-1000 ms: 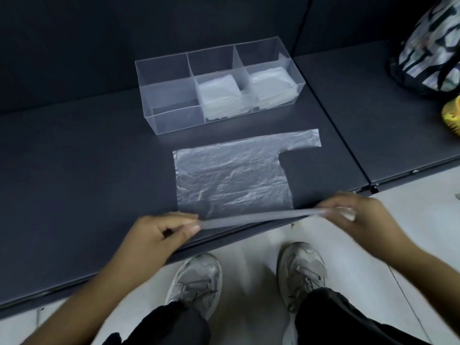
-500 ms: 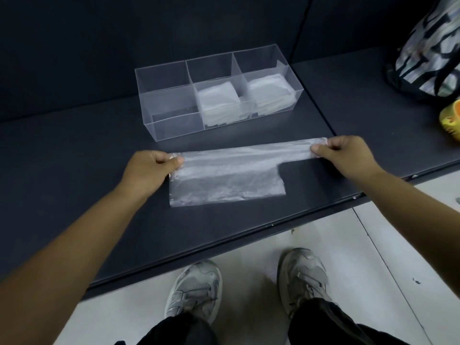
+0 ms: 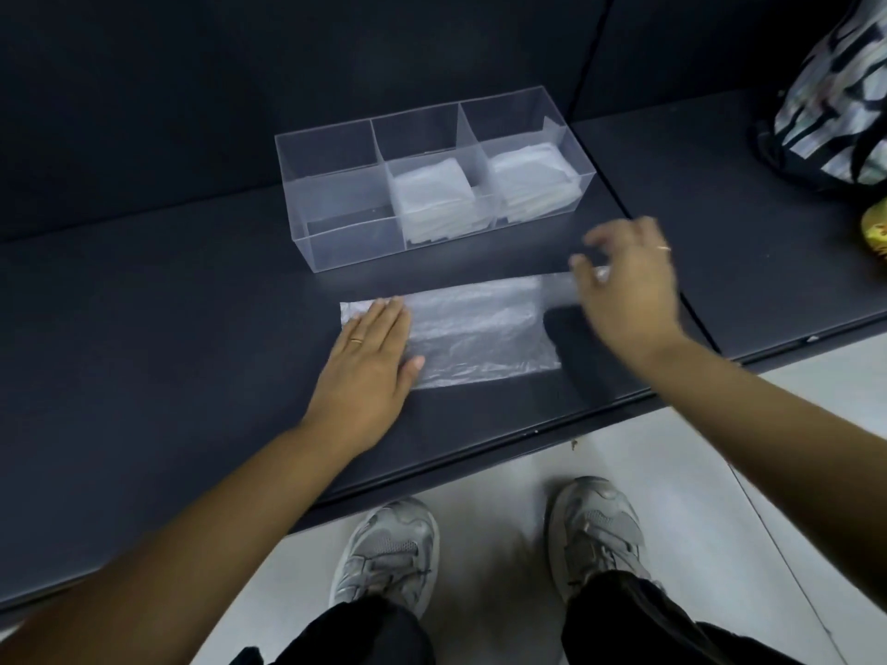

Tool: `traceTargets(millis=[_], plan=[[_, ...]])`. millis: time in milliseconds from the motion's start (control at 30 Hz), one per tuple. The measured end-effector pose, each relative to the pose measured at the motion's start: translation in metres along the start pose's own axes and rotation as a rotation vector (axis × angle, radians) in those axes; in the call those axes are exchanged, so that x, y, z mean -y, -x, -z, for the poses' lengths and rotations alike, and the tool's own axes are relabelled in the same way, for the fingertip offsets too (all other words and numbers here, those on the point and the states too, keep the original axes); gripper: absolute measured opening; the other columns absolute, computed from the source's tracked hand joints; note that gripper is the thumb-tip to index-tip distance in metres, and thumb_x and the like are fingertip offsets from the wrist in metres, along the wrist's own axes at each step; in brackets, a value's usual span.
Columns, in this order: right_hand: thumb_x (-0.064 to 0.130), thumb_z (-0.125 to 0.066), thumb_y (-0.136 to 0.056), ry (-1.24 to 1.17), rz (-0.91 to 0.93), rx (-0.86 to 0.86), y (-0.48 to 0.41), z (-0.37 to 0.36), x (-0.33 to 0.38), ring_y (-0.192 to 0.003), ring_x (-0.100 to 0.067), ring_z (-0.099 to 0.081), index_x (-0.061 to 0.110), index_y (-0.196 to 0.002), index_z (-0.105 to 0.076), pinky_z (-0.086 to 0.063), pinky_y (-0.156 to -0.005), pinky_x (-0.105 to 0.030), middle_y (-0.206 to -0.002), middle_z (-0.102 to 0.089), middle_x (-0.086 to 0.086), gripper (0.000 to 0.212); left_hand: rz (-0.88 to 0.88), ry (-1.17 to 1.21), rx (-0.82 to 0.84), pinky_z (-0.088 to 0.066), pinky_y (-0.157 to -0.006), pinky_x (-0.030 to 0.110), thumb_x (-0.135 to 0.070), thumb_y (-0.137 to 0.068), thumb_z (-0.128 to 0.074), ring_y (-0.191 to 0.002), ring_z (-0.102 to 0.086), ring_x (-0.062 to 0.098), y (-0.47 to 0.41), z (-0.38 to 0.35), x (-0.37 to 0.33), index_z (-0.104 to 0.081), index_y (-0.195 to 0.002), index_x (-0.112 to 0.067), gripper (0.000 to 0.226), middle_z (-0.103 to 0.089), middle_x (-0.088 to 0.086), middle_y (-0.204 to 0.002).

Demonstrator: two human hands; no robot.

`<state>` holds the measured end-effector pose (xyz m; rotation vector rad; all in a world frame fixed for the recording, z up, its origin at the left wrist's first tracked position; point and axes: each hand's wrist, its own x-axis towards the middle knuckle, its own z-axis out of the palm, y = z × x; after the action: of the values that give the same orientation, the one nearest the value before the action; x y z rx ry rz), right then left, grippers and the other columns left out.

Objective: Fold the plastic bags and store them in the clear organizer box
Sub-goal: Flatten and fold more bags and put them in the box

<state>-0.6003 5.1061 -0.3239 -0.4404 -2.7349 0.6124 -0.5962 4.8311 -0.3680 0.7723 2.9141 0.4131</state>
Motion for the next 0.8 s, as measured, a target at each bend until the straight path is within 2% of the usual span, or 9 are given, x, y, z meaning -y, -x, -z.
traceTargets(millis=[33,100,200,300,400,533,633,733,800], plan=[[0.015,-0.059,-0.089,-0.044,0.155,0.048,0.010,-0.007,0.021,-0.108,-0.033,-0.053,0.009,-0.115,-0.060,-0.041,-0.096,-0.039,-0.119,-0.053,-0.016,0.028,0.009,-0.035,0.034,0.009,-0.118,0.029,-0.044,-0.101,-0.027,-0.147,0.005,0.014,0.002,-0.004,0.003,-0.006,-0.152,-0.012,0.064,-0.001,0.001,-0.160],[0.011,-0.055,-0.091,-0.166,0.410,0.293,0.035,-0.028,0.060,-0.128,-0.031,-0.043,0.006,-0.132,-0.052,-0.028,-0.111,-0.037,-0.137,-0.048,-0.018,0.042,0.010,-0.070,0.060,0.015,-0.116,0.027,-0.053,-0.097,-0.020,-0.145,0.014,0.010,0.005,-0.008,0.006,0.002,-0.152,-0.015,0.070,0.007,-0.002,-0.160],[0.026,-0.041,-0.101,-0.094,0.569,0.553,0.062,-0.064,0.086,-0.147,-0.022,-0.015,0.009,-0.150,-0.024,-0.006,-0.120,-0.034,-0.158,-0.020,-0.009,0.054,0.006,-0.104,0.077,0.015,-0.117,0.030,-0.062,-0.092,-0.004,-0.145,0.016,0.012,0.006,-0.010,0.004,0.006,-0.151,-0.015,0.076,0.009,0.000,-0.160],[0.047,-0.024,-0.101,0.196,0.581,0.537,0.056,-0.081,0.062,-0.148,-0.015,0.003,0.018,-0.153,-0.007,0.006,-0.119,-0.035,-0.162,-0.002,-0.001,0.062,0.010,-0.151,0.076,0.014,-0.117,0.033,-0.063,-0.086,0.001,-0.145,0.017,0.017,0.008,-0.010,0.004,0.006,-0.150,-0.015,0.080,0.007,0.001,-0.160],[0.055,-0.014,-0.097,0.304,0.515,0.473,0.034,-0.074,0.019,-0.148,-0.014,0.006,0.020,-0.154,-0.002,0.009,-0.118,-0.036,-0.162,0.003,0.000,0.067,0.042,-0.186,0.097,0.014,-0.117,0.037,-0.072,-0.082,0.006,-0.145,0.018,0.023,0.009,-0.009,0.008,0.006,-0.152,-0.019,0.087,0.012,0.002,-0.160],[0.051,-0.019,-0.098,0.370,0.340,0.396,0.010,-0.049,-0.034,-0.148,-0.018,0.002,0.020,-0.154,-0.006,0.010,-0.117,-0.037,-0.162,-0.001,-0.003,0.065,0.097,-0.215,0.120,0.015,-0.117,0.041,-0.080,-0.076,0.010,-0.144,0.023,0.023,0.011,-0.008,0.012,0.015,-0.150,-0.022,0.094,0.019,0.004,-0.159],[0.046,-0.039,-0.096,0.369,0.292,0.251,0.007,-0.027,-0.042,-0.147,-0.028,-0.013,0.013,-0.151,-0.022,-0.002,-0.118,-0.047,-0.159,-0.016,-0.012,0.066,0.121,-0.165,0.125,0.018,-0.115,0.042,-0.084,-0.074,0.005,-0.143,0.027,0.020,0.010,-0.004,0.012,0.017,-0.150,-0.020,0.100,0.023,0.003,-0.158],[0.034,-0.069,-0.083,0.109,0.372,0.246,0.022,-0.003,-0.031,-0.122,-0.034,-0.045,0.013,-0.124,-0.057,-0.032,-0.101,-0.044,-0.131,-0.049,-0.011,0.047,0.000,-0.099,0.061,0.018,-0.116,0.036,-0.080,-0.079,-0.008,-0.144,0.022,0.014,0.010,0.006,0.007,0.003,-0.152,-0.015,0.098,0.012,0.001,-0.160],[0.027,-0.080,-0.074,0.020,0.452,0.351,0.036,0.007,-0.027,-0.104,-0.026,-0.053,0.017,-0.100,-0.068,-0.035,-0.091,-0.035,-0.110,-0.057,-0.002,0.031,-0.108,-0.006,0.053,0.016,-0.116,0.029,-0.076,-0.084,-0.018,-0.146,0.014,0.010,0.011,0.008,-0.003,-0.008,-0.152,-0.014,0.093,0.001,-0.001,-0.160]])
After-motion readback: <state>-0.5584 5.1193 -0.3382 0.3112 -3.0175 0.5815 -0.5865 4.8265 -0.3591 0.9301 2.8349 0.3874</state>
